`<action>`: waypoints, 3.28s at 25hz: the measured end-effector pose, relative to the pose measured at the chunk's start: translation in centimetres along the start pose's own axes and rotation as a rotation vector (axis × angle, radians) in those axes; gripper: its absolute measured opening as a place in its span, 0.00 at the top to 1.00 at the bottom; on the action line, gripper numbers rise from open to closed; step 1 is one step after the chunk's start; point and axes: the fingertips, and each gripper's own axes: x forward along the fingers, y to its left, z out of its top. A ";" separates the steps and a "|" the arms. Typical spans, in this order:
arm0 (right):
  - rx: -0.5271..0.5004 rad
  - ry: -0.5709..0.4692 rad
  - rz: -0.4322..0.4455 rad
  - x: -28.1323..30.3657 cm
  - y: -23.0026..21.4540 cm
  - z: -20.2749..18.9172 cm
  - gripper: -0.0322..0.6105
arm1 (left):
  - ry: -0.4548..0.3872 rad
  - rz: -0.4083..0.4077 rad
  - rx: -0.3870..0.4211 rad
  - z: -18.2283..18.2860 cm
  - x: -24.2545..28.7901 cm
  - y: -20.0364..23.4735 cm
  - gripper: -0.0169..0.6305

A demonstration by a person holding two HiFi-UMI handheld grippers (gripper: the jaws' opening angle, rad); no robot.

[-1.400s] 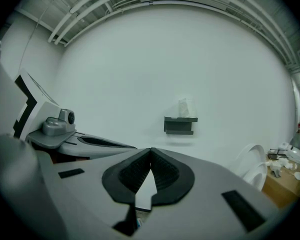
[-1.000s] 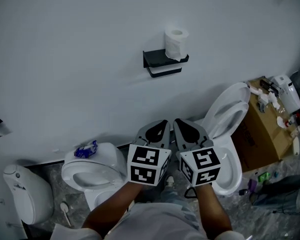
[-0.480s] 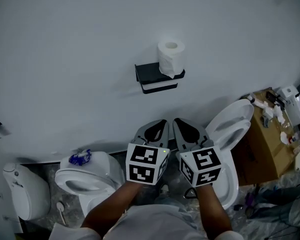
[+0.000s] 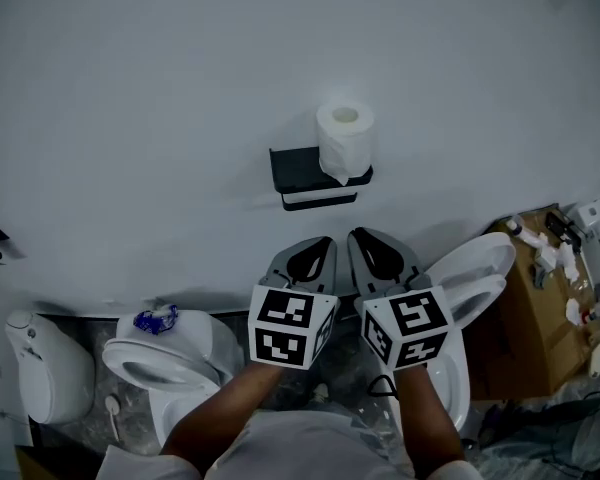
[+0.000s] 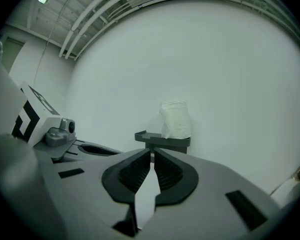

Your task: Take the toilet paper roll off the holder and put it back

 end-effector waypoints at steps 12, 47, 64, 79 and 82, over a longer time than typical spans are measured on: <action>-0.012 -0.039 -0.004 2.7 -2.1 3.1 0.84 | -0.022 0.021 0.006 2.1 1.8 1.7 0.97; 0.013 -0.025 -0.179 10.6 -6.0 6.1 0.37 | -0.112 -0.074 0.045 6.6 4.1 6.4 0.97; -0.010 0.026 -0.189 12.4 -7.0 5.9 0.37 | -0.099 -0.074 0.032 6.2 4.7 7.1 0.97; -0.027 0.016 -0.165 11.8 -6.0 6.7 0.38 | -0.089 -0.068 0.030 5.8 4.1 7.0 0.97; -0.031 0.008 -0.168 11.3 -5.9 7.1 0.38 | -0.087 -0.070 0.029 5.7 4.0 6.9 0.97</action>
